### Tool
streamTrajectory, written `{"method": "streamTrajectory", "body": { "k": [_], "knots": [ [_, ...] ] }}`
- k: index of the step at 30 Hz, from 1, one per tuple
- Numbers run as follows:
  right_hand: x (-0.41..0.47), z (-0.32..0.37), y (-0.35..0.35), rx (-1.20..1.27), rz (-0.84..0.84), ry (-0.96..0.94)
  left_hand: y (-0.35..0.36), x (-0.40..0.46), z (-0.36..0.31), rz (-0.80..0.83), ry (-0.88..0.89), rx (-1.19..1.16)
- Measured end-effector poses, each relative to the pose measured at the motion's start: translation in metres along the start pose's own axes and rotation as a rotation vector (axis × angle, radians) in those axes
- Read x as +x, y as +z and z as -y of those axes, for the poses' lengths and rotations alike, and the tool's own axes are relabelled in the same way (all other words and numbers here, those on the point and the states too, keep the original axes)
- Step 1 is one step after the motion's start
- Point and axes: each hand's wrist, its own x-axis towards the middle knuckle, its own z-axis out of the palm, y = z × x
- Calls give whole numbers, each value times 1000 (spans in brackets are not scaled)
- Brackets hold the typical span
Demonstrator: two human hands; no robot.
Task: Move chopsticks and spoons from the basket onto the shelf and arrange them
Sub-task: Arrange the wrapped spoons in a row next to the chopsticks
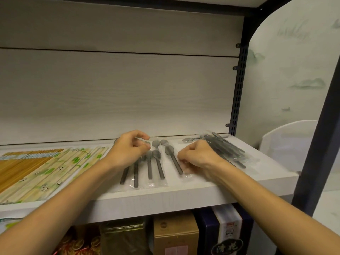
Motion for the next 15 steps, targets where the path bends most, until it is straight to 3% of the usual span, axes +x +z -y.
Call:
{"method": "streamTrajectory", "body": {
  "k": [10,15],
  "knots": [
    [8,-4,-10,-524,23,-266,11,10,-2,15,94,113],
    [12,-8,-51,-656,-162,-358,22,18,-9,76,191,301]
  ]
}}
